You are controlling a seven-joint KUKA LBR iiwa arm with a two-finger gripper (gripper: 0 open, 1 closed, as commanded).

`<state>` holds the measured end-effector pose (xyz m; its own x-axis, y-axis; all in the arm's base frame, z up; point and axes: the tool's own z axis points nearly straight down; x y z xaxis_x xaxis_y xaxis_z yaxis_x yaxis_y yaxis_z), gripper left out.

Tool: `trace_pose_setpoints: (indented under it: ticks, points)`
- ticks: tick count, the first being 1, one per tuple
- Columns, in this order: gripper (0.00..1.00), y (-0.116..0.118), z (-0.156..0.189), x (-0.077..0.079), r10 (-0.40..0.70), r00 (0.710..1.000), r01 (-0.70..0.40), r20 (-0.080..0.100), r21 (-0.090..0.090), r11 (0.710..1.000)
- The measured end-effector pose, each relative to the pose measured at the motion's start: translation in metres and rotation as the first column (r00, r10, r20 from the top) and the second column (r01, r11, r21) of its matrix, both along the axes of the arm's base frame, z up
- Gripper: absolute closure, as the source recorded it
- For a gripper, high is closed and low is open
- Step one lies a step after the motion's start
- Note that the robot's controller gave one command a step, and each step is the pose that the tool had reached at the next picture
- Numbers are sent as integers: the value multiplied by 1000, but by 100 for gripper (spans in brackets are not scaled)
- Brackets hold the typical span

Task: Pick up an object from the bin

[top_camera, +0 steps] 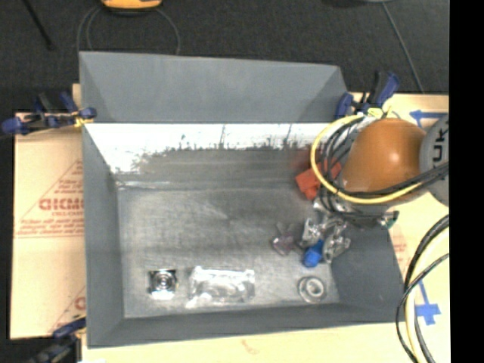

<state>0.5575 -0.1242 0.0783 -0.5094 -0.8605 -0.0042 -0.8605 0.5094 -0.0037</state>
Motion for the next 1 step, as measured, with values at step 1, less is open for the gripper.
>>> trace_pose_setpoints:
  ticks: [1]
  points:
    - [100,-1,125,2,-4,1000,4,5,-4,1000]
